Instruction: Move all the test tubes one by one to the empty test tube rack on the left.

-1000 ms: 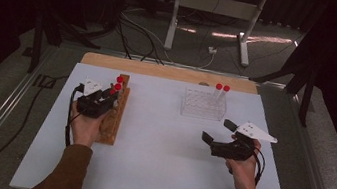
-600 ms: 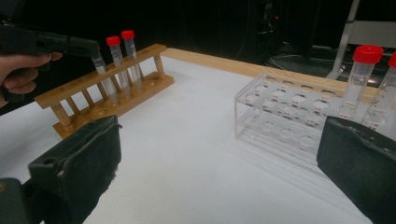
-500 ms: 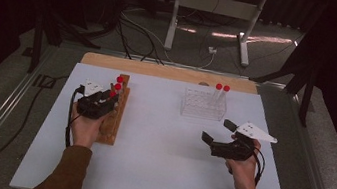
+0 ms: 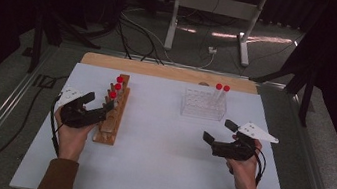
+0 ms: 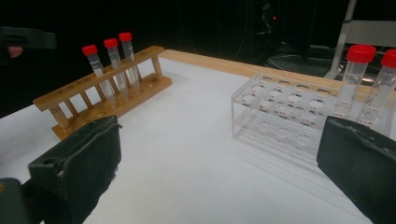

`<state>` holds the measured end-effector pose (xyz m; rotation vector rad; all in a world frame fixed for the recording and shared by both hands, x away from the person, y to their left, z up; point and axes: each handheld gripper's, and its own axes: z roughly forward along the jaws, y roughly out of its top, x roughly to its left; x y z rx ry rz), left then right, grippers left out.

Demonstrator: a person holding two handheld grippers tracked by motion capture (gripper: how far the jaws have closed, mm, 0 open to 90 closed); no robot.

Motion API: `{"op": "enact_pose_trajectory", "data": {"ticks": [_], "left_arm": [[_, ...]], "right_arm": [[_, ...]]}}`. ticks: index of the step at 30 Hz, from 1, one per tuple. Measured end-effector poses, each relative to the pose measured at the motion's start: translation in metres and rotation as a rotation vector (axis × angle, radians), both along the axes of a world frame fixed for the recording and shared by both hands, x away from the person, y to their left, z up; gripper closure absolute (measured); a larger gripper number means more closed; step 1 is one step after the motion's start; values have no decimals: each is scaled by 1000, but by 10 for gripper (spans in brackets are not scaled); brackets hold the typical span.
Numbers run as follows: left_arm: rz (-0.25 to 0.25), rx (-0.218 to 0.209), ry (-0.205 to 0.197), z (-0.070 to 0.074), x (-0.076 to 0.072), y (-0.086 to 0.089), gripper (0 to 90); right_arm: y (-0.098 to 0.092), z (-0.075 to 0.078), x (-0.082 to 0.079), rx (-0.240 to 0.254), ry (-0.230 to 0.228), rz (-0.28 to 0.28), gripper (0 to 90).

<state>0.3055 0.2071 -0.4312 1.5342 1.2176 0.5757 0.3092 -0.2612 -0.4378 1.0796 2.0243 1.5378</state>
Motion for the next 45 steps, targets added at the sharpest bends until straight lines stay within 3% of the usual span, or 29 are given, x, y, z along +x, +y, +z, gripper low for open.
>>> {"op": "enact_pose_trajectory", "data": {"ticks": [9, 22, 36, 45], "left_arm": [[-14, 23, -26, 2, -20, 7, 11], [-22, 28, -77, 1, -34, 7, 6], [5, 17, -77, -3, -42, 15, 6], [25, 14, -70, -6, -43, 19, 6]], "right_arm": [[0, 1, -1, 2, -3, -3, 0], [-2, 2, -1, 4, -8, -17, 0], [0, 3, 0, 1, -12, -17, 0], [-3, 18, 9, -4, -44, -29, 0]]}}
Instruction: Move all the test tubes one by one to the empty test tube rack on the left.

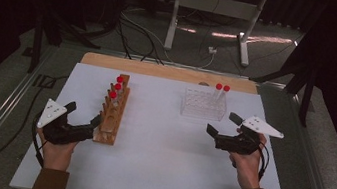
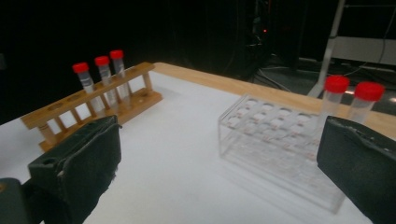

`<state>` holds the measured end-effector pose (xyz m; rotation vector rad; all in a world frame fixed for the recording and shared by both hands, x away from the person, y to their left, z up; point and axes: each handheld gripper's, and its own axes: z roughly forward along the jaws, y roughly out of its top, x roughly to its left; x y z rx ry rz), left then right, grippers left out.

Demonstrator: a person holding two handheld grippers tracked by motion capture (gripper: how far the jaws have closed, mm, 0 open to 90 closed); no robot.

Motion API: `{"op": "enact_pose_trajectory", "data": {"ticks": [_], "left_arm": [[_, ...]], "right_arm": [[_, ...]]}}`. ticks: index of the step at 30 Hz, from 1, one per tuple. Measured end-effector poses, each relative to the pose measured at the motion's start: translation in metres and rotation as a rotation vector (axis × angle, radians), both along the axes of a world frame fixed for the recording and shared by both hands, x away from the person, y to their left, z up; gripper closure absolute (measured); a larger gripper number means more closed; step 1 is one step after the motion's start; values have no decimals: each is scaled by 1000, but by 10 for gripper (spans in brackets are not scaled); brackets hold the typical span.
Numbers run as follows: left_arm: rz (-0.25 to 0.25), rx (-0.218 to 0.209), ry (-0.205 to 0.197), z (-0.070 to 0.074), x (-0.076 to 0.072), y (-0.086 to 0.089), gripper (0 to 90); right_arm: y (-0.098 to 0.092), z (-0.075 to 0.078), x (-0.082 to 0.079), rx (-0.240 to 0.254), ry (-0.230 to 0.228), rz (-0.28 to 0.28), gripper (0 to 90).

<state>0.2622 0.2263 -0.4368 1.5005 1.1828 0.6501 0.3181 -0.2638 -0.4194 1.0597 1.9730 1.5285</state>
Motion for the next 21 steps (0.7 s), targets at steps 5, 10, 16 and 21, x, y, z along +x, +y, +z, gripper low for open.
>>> {"op": "enact_pose_trajectory", "data": {"ticks": [5, 10, 16, 21], "left_arm": [[7, -4, 0, 0, 0, 2, 6], [12, -10, 2, 0, -1, 3, 6], [18, -14, 4, 0, -1, 4, 6], [24, -20, 5, -1, -1, 6, 6]], "right_arm": [[-6, 8, 13, -15, -3, -31, 0], [-11, 10, 30, -27, 8, -71, 0], [-16, 6, 51, -37, 36, -117, 0], [-19, 6, 66, -32, 40, -153, 15]]}}
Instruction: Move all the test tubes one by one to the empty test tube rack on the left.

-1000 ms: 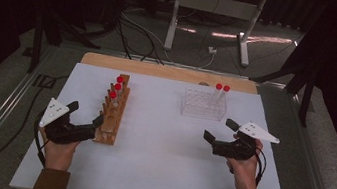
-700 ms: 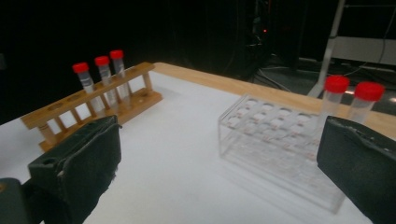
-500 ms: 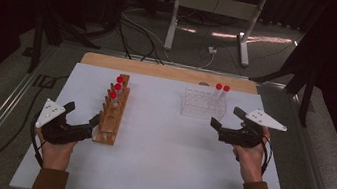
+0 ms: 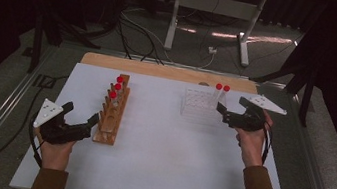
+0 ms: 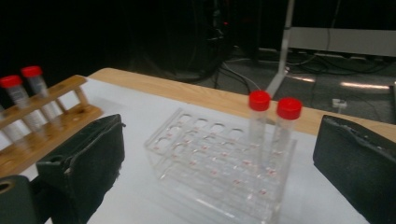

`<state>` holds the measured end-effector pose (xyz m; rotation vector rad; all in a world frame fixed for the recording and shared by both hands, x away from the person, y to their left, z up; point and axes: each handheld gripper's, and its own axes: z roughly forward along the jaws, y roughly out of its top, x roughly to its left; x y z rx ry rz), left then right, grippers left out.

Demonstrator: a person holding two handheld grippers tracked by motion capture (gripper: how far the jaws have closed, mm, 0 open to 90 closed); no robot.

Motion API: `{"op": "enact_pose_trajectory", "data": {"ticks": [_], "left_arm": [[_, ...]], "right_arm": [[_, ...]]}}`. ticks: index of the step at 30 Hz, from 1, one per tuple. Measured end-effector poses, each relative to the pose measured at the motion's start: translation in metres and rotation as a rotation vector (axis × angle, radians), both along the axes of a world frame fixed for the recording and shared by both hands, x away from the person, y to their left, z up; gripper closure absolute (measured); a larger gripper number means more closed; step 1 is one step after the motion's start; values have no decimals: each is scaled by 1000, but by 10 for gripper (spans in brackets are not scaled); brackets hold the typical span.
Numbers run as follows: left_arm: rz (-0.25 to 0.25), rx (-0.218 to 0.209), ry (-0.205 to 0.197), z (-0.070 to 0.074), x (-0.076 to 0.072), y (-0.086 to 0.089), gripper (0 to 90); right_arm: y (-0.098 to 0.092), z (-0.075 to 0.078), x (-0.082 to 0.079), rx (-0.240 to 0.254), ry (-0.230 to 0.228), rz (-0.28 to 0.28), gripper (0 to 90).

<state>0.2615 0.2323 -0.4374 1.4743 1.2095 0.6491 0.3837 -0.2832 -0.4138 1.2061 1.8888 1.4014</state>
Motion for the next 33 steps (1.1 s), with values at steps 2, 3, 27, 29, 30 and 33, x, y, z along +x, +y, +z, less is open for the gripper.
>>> {"op": "enact_pose_trajectory", "data": {"ticks": [2, 3, 27, 29, 30, 33], "left_arm": [[1, -4, 1, 0, 0, 1, 6], [4, -7, 0, 0, 0, 1, 6], [18, -36, -2, 0, -1, 9, 6], [21, -37, -2, 0, -2, 9, 6], [21, -39, -1, 0, -2, 10, 6], [22, -44, -1, 0, -2, 10, 6]], "right_arm": [[0, 1, 6, -5, 7, -9, 15], [0, 1, 8, -10, 9, -12, 16], [-6, -27, 54, -44, 57, -164, 286], [-6, -31, 57, -49, 66, -171, 343], [-6, -33, 59, -57, 68, -172, 384], [-3, -37, 62, -86, 66, -169, 510]]}}
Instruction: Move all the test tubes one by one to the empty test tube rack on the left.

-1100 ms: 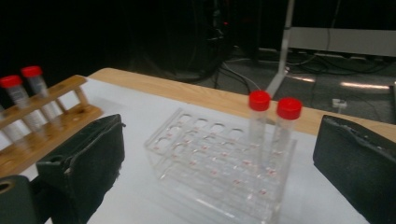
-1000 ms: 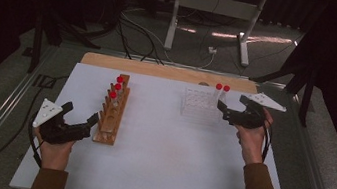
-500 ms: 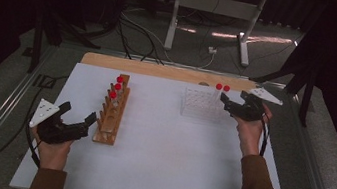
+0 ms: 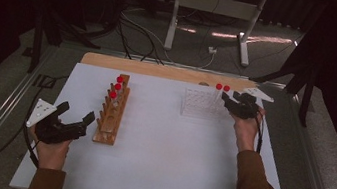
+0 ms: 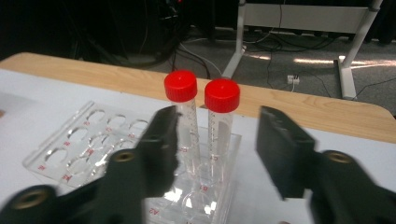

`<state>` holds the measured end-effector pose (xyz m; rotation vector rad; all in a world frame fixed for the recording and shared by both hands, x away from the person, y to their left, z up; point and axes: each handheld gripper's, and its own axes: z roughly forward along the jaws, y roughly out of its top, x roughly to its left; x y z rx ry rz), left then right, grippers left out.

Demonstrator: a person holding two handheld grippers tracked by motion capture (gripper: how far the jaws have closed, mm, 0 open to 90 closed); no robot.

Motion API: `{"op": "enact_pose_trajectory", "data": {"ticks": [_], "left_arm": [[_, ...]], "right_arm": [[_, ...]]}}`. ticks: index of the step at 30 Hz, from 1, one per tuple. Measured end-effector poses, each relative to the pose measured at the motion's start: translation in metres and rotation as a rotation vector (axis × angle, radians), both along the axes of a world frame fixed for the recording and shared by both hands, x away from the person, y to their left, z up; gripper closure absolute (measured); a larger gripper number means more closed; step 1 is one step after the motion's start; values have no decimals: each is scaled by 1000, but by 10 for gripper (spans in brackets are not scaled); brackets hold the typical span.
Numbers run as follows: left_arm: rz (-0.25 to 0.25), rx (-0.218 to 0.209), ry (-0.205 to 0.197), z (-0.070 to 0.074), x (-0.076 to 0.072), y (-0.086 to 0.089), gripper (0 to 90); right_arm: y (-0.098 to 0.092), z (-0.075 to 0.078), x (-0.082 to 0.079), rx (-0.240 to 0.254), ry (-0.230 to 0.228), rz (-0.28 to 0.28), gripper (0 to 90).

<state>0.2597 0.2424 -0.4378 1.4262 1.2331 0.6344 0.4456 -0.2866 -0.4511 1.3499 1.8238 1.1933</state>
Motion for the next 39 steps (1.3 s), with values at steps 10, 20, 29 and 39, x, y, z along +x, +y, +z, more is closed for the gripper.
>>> {"op": "enact_pose_trajectory", "data": {"ticks": [10, 20, 29, 39], "left_arm": [[11, -19, -5, 1, -3, 5, 6], [16, -27, 0, 0, -3, 8, 6], [16, -31, -2, 0, -4, 8, 6], [10, -31, 2, 0, -4, 5, 6]], "right_arm": [[8, -6, 17, -30, 26, -19, 648], [13, -16, 29, -23, 50, -49, 711], [13, -12, 25, -15, 26, -60, 739], [7, 7, 14, 2, -29, -57, 740]]}}
